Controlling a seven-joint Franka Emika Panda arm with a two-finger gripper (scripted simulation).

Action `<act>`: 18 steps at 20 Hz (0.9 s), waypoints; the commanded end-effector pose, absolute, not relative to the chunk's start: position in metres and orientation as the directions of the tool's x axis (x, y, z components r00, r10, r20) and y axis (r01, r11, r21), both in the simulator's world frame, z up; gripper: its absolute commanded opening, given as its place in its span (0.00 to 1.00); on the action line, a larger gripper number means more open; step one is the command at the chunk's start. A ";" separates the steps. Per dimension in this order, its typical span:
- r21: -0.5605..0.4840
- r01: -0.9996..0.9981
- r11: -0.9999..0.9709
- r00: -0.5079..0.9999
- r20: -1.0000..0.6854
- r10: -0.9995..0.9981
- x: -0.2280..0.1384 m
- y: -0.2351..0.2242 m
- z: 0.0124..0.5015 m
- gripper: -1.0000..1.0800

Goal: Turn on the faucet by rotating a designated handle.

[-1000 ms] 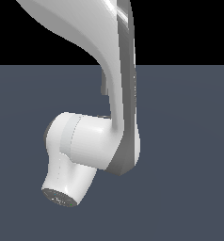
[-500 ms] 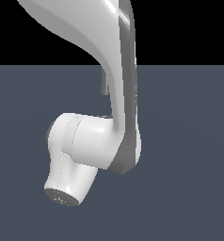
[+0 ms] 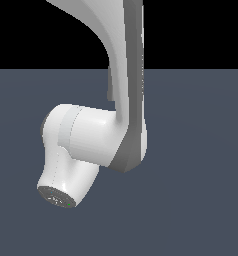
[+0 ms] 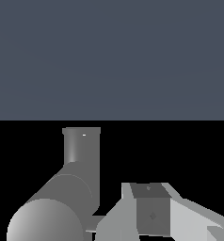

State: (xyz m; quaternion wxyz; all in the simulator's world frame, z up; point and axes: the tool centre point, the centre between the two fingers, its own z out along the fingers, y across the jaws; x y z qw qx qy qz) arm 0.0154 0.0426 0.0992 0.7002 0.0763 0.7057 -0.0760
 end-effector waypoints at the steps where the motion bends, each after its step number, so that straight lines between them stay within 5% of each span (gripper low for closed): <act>1: 0.002 0.211 0.978 0.000 -1.000 0.002 0.016 0.047 0.110 0.00; 18: -0.004 0.214 0.977 -0.034 -0.999 0.004 0.011 0.023 0.130 0.00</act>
